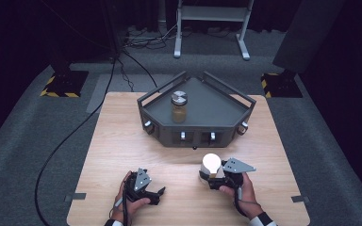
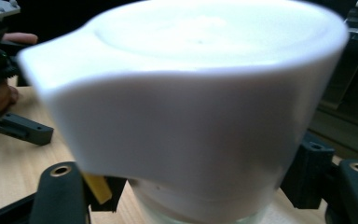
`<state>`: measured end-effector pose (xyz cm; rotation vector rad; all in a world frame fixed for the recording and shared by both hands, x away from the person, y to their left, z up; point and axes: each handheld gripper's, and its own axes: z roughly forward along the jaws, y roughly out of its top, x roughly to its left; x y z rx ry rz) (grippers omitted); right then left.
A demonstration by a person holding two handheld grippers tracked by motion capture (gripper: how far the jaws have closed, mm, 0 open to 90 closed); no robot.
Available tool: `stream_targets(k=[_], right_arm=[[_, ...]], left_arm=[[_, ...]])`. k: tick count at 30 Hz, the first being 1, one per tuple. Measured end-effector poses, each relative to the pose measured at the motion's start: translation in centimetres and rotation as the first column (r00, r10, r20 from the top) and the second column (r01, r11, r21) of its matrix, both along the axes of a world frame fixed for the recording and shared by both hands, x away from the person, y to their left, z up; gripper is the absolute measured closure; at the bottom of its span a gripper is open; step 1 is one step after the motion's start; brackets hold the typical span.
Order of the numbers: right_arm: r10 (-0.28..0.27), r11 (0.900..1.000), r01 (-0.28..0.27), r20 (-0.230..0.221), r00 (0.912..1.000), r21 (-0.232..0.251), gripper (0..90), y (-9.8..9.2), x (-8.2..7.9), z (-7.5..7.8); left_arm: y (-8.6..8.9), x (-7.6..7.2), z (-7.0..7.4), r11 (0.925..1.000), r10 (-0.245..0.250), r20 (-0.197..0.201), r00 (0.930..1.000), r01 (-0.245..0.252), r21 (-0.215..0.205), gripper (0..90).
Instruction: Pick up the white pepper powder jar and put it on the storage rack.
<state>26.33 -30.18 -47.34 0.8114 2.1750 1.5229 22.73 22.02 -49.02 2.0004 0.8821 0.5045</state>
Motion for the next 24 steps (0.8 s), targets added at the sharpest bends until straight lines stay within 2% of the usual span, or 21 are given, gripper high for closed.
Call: stream_targets(k=[5,7,10,16,21,24], right_arm=[[-0.01,1.0,0.01,-0.002,0.9999,0.012,29.3,-0.1,-0.2,-0.1],[-0.016,0.999,0.017,-0.016,0.9997,0.032,29.4,-0.2,-0.1,-0.2],[-0.033,0.998,0.034,-0.012,0.9994,0.049,29.5,-0.3,-0.4,-0.1],[-0.064,0.997,0.063,0.021,0.9977,0.044,29.5,-0.2,-0.9,1.4],[-0.104,0.994,0.103,0.058,0.9928,0.022,29.7,-0.1,-1.4,3.5],[-0.127,0.992,0.125,0.074,0.9891,0.033,29.7,-0.1,-1.4,4.6]], left_arm=[[0.0,0.0,0.0,1.0,0.0,-0.001,1.0,0.0,-0.001,1.4],[0.0,0.0,0.0,1.0,0.0,-0.001,1.0,0.0,-0.001,1.4],[0.0,0.0,0.0,1.0,0.0,-0.001,1.0,0.0,-0.001,1.4],[0.0,0.0,0.0,1.0,0.0,0.0,1.0,0.0,0.0,1.4],[0.0,0.0,0.0,1.0,-0.001,0.0,1.0,0.001,0.0,1.4],[0.0,0.0,0.0,1.0,-0.001,-0.002,1.0,0.001,-0.001,1.4]])
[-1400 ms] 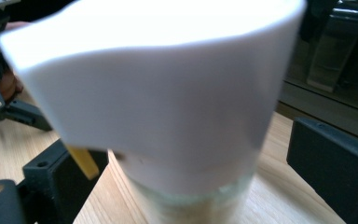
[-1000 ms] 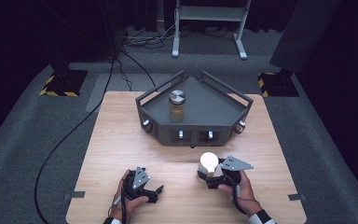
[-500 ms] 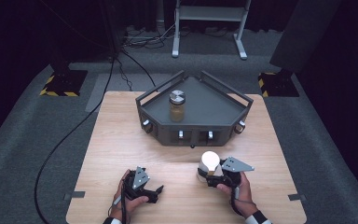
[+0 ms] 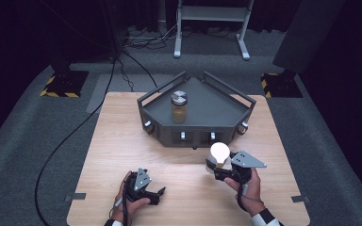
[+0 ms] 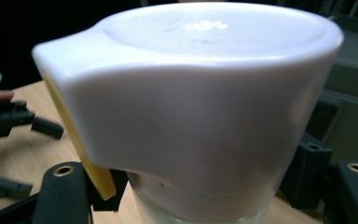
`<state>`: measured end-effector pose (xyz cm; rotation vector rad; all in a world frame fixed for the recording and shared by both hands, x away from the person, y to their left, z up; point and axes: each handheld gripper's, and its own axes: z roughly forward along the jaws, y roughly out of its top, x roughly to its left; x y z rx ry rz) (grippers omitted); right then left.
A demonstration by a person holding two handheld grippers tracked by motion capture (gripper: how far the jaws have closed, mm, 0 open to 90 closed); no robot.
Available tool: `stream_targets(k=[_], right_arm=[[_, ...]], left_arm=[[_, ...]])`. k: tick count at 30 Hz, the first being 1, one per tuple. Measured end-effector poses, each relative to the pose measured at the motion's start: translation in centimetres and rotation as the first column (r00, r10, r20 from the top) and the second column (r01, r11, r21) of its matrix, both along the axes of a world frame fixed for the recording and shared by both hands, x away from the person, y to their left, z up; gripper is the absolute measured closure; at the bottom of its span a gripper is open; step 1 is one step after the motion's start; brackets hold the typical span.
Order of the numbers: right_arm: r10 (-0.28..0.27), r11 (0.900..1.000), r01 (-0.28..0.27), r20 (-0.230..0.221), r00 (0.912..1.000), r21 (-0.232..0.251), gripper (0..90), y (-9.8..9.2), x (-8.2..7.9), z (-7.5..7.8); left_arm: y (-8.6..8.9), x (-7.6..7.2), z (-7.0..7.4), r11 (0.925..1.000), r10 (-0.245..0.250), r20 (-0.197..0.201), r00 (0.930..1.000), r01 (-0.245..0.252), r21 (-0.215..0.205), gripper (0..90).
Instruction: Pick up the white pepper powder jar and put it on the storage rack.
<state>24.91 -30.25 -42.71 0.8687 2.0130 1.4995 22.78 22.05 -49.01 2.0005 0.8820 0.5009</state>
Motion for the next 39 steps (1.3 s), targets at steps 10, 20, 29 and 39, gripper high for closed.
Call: stream_targets(k=[10,20,29,39], right_arm=[[-0.057,0.998,0.057,0.019,0.9982,0.016,29.7,0.2,1.0,3.7],[-0.099,0.995,0.098,0.048,0.9939,0.021,29.8,0.5,1.4,6.0],[-0.117,0.992,0.114,0.058,0.9914,0.053,29.9,0.5,2.8,7.6],[-0.156,0.984,0.15,0.061,0.9858,0.101,29.9,0.2,5.2,8.9]], left_arm=[[0.0,0.1,0.0,1.0,-0.001,-0.005,1.0,0.001,-0.003,1.4],[0.0,0.1,0.0,1.0,-0.001,-0.005,1.0,0.001,-0.003,1.4],[0.0,0.0,0.0,1.0,0.0,-0.002,1.0,0.0,0.0,1.4],[0.0,0.0,0.0,1.0,-0.001,0.001,1.0,0.001,0.002,1.4]])
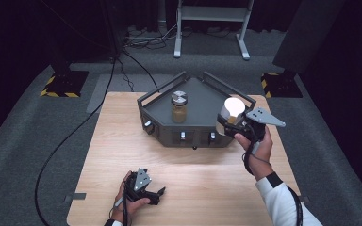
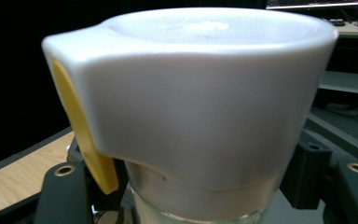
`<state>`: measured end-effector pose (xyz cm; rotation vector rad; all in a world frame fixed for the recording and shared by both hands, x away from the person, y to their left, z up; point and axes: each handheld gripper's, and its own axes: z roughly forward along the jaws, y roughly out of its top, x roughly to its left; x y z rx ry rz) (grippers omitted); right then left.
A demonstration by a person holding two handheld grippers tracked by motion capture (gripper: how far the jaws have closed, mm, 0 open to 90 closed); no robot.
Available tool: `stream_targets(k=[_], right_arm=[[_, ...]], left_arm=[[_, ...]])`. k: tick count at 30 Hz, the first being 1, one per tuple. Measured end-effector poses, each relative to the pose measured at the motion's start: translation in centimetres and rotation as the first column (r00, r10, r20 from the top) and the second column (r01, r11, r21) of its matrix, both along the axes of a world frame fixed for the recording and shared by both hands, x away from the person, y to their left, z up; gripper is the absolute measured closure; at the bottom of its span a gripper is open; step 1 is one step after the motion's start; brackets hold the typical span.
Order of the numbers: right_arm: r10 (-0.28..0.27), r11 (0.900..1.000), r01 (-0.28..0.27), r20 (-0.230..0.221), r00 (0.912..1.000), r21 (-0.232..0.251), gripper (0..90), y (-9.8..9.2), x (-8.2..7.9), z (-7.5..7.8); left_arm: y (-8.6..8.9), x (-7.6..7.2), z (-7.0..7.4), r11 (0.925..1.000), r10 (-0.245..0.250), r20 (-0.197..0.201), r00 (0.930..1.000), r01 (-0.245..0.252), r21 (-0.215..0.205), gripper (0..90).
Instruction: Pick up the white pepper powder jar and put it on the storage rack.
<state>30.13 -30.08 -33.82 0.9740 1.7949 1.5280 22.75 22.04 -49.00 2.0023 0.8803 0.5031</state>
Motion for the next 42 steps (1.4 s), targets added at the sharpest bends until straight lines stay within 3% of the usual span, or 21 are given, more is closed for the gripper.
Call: stream_targets(k=[26,30,42], right_arm=[[-0.107,0.994,0.107,-0.015,0.9941,-0.016,29.9,2.0,6.2,1.4],[-0.112,0.994,0.112,-0.013,0.9936,-0.003,29.9,2.2,6.8,1.3],[-0.105,0.994,0.104,-0.023,0.9942,-0.033,29.9,3.1,7.6,0.3]], left_arm=[[0.0,0.0,0.0,1.0,-0.001,0.003,1.0,0.001,0.002,1.4],[0.0,0.0,0.0,1.0,0.0,0.002,1.0,0.0,0.0,1.4],[0.0,0.0,0.0,1.0,0.0,0.003,1.0,0.0,0.001,1.4]])
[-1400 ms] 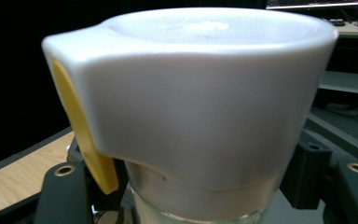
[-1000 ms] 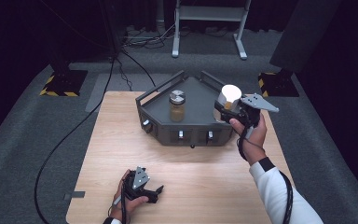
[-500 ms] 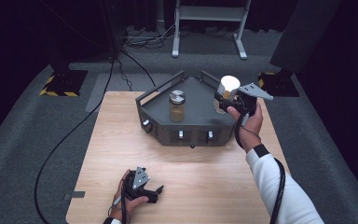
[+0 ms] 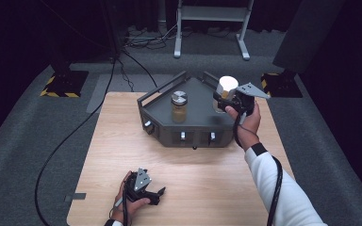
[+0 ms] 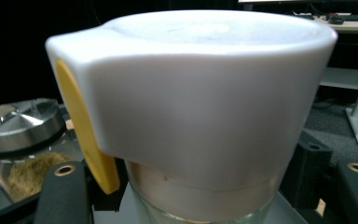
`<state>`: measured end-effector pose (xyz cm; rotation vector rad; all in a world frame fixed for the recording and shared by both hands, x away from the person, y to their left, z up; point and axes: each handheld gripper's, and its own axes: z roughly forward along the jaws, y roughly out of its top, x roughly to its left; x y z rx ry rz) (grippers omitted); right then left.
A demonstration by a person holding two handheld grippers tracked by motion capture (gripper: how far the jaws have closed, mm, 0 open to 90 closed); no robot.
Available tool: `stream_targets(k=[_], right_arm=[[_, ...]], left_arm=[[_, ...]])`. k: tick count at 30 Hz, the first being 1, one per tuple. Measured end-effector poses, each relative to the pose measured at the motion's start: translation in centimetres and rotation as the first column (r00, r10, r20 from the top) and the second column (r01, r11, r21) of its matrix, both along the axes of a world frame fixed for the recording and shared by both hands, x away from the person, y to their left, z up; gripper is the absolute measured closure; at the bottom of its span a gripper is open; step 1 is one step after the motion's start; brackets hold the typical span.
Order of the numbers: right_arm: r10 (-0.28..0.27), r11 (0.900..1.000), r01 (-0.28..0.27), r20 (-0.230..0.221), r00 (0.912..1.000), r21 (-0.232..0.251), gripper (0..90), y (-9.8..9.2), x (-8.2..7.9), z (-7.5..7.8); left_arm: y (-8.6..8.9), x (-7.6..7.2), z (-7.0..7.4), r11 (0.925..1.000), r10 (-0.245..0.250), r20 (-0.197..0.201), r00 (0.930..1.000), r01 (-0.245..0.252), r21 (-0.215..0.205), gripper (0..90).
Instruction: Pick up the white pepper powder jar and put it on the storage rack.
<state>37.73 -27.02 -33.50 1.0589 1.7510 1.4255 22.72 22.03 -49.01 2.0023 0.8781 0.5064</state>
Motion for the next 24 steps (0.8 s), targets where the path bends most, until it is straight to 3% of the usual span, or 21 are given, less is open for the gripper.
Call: stream_targets(k=[9,24], right_arm=[[0.007,1.0,-0.007,-0.027,0.9996,-0.018,29.9,0.2,0.4,-1.2],[0.003,0.999,-0.005,-0.047,0.9989,-0.038,29.9,0.1,0.7,-1.8]], left_arm=[[0.0,0.0,0.0,1.0,0.0,0.0,1.0,0.0,0.0,1.4],[0.0,0.0,0.0,1.0,0.0,-0.001,1.0,0.0,0.0,1.4]])
